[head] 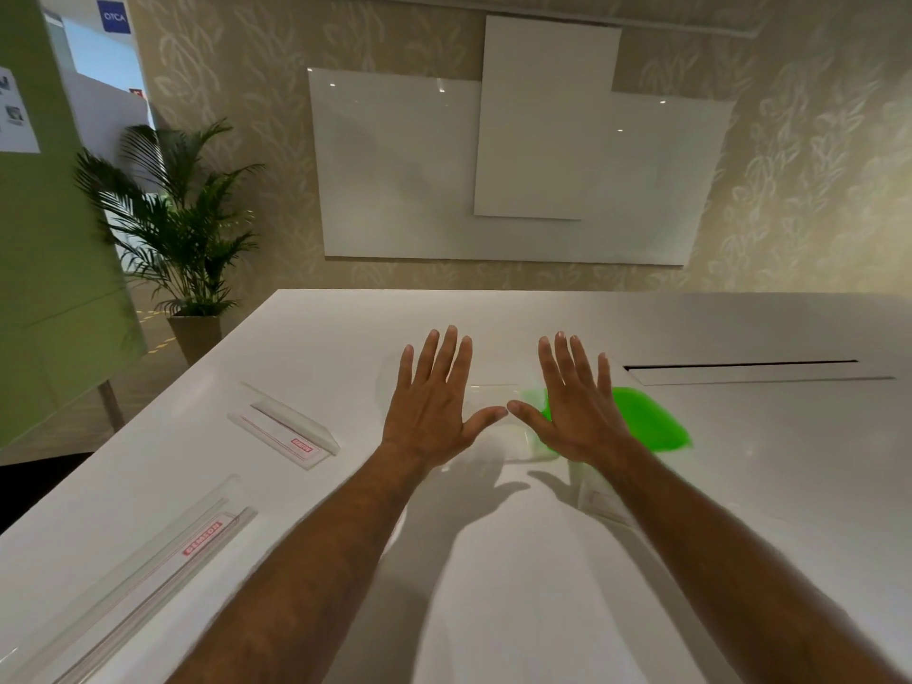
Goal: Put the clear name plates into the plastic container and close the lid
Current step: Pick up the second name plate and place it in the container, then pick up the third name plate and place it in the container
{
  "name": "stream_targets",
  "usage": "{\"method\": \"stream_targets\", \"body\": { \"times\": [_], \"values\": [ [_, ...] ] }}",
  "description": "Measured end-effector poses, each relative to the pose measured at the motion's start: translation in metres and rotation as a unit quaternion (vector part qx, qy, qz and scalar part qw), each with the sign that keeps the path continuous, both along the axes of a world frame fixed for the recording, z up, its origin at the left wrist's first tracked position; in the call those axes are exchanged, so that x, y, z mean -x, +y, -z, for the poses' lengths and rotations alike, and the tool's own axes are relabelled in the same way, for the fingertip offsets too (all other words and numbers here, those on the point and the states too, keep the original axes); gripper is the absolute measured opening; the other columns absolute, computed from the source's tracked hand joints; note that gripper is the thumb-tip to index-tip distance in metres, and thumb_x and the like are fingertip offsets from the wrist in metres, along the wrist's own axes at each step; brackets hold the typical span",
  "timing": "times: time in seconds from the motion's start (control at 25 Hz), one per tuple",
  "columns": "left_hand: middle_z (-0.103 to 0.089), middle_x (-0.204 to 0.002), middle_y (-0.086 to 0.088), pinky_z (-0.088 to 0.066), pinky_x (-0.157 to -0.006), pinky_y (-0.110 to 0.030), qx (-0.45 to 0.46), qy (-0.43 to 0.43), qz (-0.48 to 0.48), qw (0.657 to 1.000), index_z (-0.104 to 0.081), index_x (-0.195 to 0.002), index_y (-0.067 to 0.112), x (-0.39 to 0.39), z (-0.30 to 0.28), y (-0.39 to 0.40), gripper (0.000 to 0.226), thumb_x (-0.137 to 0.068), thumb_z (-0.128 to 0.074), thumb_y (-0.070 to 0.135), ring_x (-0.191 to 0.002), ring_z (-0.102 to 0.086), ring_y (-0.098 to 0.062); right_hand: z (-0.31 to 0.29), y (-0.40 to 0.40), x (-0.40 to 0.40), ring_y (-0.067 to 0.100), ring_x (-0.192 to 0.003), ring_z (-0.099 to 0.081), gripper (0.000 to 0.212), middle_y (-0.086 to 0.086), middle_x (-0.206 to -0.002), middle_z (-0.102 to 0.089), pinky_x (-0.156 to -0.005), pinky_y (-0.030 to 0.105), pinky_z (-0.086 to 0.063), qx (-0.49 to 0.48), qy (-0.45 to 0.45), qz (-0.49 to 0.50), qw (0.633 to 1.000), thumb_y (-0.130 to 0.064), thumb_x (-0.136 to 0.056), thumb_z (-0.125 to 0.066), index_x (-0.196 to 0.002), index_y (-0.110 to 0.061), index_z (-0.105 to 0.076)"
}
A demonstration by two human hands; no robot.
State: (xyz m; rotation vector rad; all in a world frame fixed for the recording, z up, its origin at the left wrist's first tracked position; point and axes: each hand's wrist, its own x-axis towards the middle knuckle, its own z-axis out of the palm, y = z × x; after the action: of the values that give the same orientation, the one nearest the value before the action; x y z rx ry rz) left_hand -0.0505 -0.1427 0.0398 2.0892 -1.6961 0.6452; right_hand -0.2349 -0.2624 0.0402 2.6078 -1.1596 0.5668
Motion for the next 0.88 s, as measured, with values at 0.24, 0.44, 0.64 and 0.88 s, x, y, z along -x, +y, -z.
{"method": "stream_targets", "body": {
  "times": [0.24,0.44,0.64,0.88],
  "values": [
    [-0.003,-0.166,-0.010,-0.003,-0.123,-0.052,-0.002,-0.003,0.055,0.998,-0.011,-0.158,0.014,0.035,0.013,-0.005,0.099,-0.085,-0.018,0.081,-0.154,0.000,-0.029,0.010,0.007,0.044,0.029,-0.151,0.010,0.098,0.010,-0.163,0.012,-0.118,0.060,0.000,-0.014,0.002,0.030,0.999,-0.083,-0.081,-0.009,-0.154,-0.020,0.014],
    [-0.010,-0.166,-0.011,-0.009,-0.123,-0.051,-0.004,-0.003,0.113,0.994,-0.016,-0.157,0.012,0.067,0.023,-0.010,0.096,-0.088,-0.023,0.077,-0.153,-0.005,-0.028,0.016,0.006,0.088,0.029,-0.151,0.007,0.102,0.012,-0.164,0.008,-0.118,0.059,-0.001,-0.026,0.000,0.057,0.998,-0.084,-0.079,-0.008,-0.155,-0.019,0.010],
    [-0.023,-0.163,-0.011,-0.013,-0.123,-0.050,-0.046,0.003,0.170,0.984,-0.023,-0.155,0.009,0.093,0.032,-0.016,0.086,-0.092,-0.038,0.065,-0.152,-0.014,-0.030,0.022,0.004,0.131,0.028,-0.151,0.001,0.103,0.011,-0.164,0.002,-0.117,0.058,-0.003,-0.061,-0.003,0.088,0.994,-0.083,-0.079,-0.015,-0.155,-0.018,0.008],
    [-0.042,-0.153,-0.005,-0.011,-0.124,-0.041,-0.102,0.009,0.197,0.975,-0.035,-0.150,0.015,0.116,0.033,-0.023,0.065,-0.092,-0.057,0.038,-0.146,-0.029,-0.026,0.015,0.007,0.165,0.023,-0.122,-0.058,0.086,-0.001,-0.139,-0.057,-0.097,0.039,-0.049,-0.113,0.007,0.081,0.990,-0.073,-0.076,-0.054,-0.148,-0.031,-0.032]
  ]
}}
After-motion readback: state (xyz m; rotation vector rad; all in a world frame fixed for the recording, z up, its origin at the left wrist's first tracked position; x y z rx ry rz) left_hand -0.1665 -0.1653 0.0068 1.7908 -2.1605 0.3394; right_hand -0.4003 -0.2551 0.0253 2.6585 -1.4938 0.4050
